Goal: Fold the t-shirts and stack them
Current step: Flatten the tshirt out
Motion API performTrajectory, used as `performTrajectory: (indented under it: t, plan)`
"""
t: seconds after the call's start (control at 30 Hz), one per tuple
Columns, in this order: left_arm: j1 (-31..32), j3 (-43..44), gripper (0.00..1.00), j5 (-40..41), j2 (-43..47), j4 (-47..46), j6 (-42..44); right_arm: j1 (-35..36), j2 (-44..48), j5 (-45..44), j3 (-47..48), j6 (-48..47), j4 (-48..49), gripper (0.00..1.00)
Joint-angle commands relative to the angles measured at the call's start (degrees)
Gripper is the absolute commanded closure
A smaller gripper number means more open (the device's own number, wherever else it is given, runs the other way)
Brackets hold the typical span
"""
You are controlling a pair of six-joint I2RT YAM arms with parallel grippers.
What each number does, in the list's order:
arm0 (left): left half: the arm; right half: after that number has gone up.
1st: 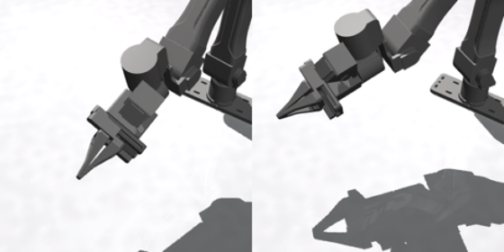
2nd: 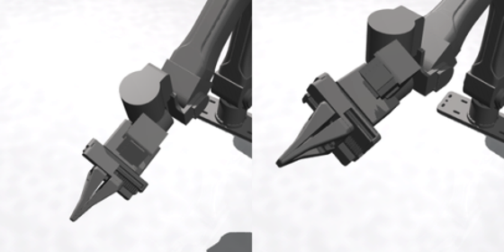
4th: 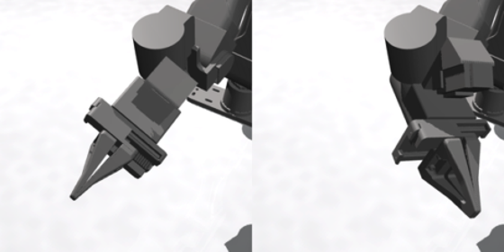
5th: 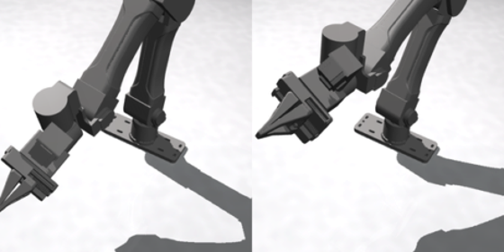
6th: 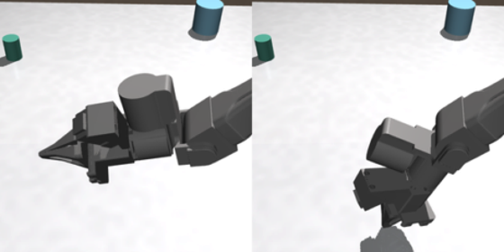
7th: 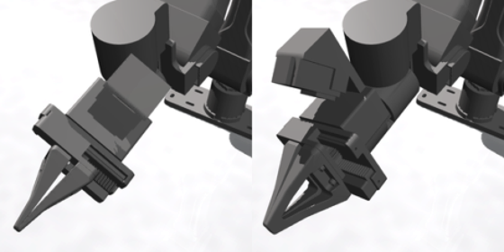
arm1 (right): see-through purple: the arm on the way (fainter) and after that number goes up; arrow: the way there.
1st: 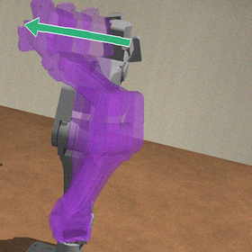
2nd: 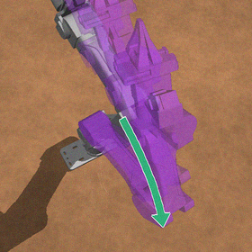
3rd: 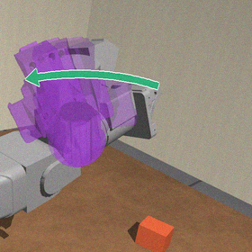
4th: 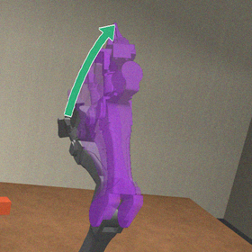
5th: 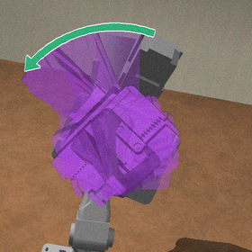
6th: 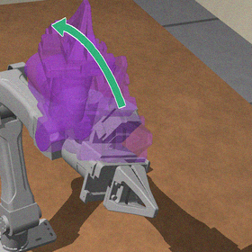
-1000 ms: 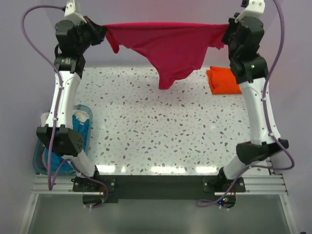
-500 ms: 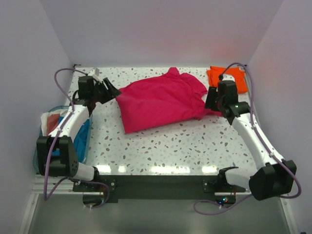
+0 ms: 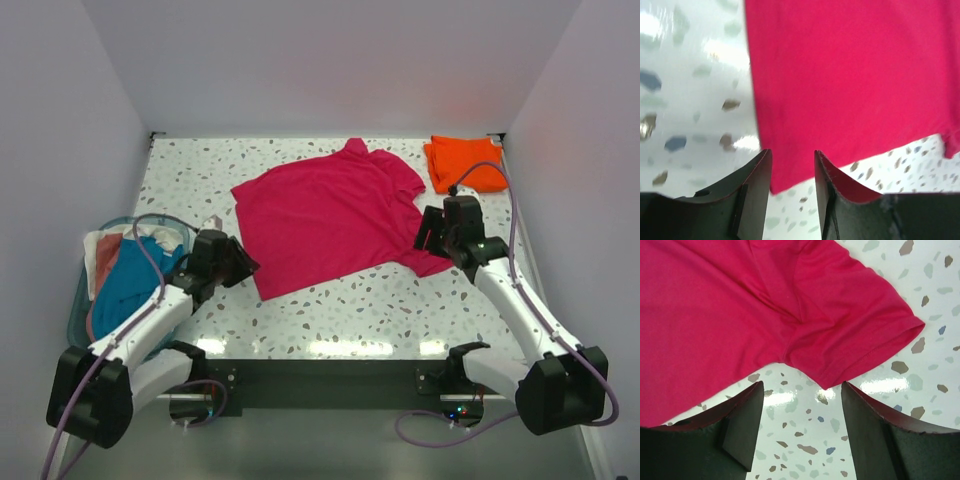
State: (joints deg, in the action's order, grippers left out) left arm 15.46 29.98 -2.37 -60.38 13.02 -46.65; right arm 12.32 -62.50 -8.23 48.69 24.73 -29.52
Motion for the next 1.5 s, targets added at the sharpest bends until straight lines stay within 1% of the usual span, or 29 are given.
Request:
performTrajectory:
  t: [0.0, 0.03, 0.07, 0.17, 0.2, 0.23, 0.3, 0.33, 0.47, 0.57, 0.67, 0.7, 0.77, 0.8, 0.87, 0.9, 0.97, 1.0, 1.1, 1.13, 1.2, 1.27, 1.4, 1.47]
  plan:
    - [5.61, -4.04, 0.57, 12.71, 4.56, 5.42, -11.69, -0.19, 0.36, -2.84, -1.58, 3.13, 3.24, 0.34]
    - [8.59, -4.40, 0.57, 14.22, 4.92, 6.14, -13.01, -0.36, 0.10, -3.19, -1.58, 3.13, 3.41, 0.34]
    - [9.84, -4.57, 0.57, 15.45, 4.92, 7.01, -15.90, -0.28, -0.08, -3.46, -1.40, 3.22, 3.59, 0.35]
    - [14.85, -3.97, 0.55, 17.92, 3.17, 9.48, -20.38, -0.28, -0.78, -3.72, -0.88, 3.31, 3.50, 0.35]
    - [17.29, -3.61, 0.52, 19.58, 1.77, 10.88, -21.62, -0.28, -1.04, -4.07, -0.87, 3.39, 3.50, 0.35]
    - [18.36, -3.00, 0.50, 20.29, 1.06, 11.33, -22.68, -0.28, -1.04, -4.16, -0.87, 3.31, 3.59, 0.35]
    - [19.77, -2.56, 0.46, 21.52, -1.04, 11.07, -24.18, -0.28, -1.13, -4.43, -1.05, 3.48, 3.85, 0.35]
    - [20.48, -2.47, 0.45, 21.44, -1.75, 10.63, -24.53, -0.28, -1.22, -4.60, -1.14, 3.48, 3.94, 0.35]
    - [21.36, -2.03, 0.45, 21.09, -4.74, 8.61, -24.54, -0.36, -1.66, -5.83, -1.66, 3.48, 3.85, 0.35]
    - [21.54, -1.68, 0.48, 21.88, -6.76, 6.85, -24.01, -0.54, -2.01, -6.71, -1.93, 3.75, 4.12, 0.36]
    - [21.45, -0.80, 0.69, 21.88, -9.05, 5.88, -22.52, -0.89, -3.06, -7.41, -2.02, 4.10, 4.12, 0.36]
    - [21.45, -0.45, 0.83, 21.71, -9.75, 5.79, -21.91, -1.06, -3.41, -7.59, -2.02, 4.10, 4.03, 0.36]
    - [21.45, 0.61, 0.96, 21.97, -9.76, 7.53, -20.85, -1.68, -4.29, -7.94, -2.28, 4.45, 3.77, 0.35]
    - [20.84, 1.04, 1.00, 23.28, -8.80, 8.68, -20.59, -2.46, -4.47, -7.94, -2.45, 4.54, 3.59, 0.35]
    - [18.83, 1.31, 1.00, 24.34, -6.78, 11.32, -18.84, -3.35, -4.82, -7.33, -3.07, 5.06, 3.33, 0.35]
    - [14.99, 0.96, 1.00, 23.82, -3.64, 11.33, -17.52, -4.05, -5.09, -7.07, -3.33, 5.24, 3.33, 0.35]
    - [9.70, -0.62, 1.00, 21.28, 1.98, 11.24, -12.88, -4.49, -5.44, -7.15, -4.04, 5.59, 3.50, 0.35]
    - [4.89, -0.97, 1.00, 20.75, 3.67, 11.33, -11.28, -4.93, -5.96, -6.89, -4.21, 5.85, 3.59, 0.36]
    - [-1.99, -0.54, 1.00, 19.78, 7.38, 12.38, -6.35, -5.20, -6.84, -5.67, -4.91, 6.64, 3.50, 0.38]
    - [-3.23, -0.01, 1.00, 19.51, 7.56, 12.30, -4.52, -5.28, -6.93, -5.05, -5.70, 7.25, 3.76, 0.39]
    - [-6.30, 0.43, 1.00, 17.93, 6.60, 12.39, -3.19, -5.28, -7.11, -3.56, -6.76, 7.70, 4.29, 0.41]
    - [-8.07, 0.70, 1.00, 16.27, 5.11, 11.16, -1.69, -5.11, -7.02, -1.79, -8.69, 8.23, 5.61, 0.43]
    - [-9.74, 0.35, 1.00, 13.80, 3.17, 8.87, -0.55, -5.11, -7.02, 4.35, -12.82, 9.45, 7.72, 0.49]
    - [-10.62, 0.08, 1.00, 13.01, 2.55, 7.99, -0.11, -4.59, -6.15, 6.47, -15.63, 10.68, 8.42, 0.49]
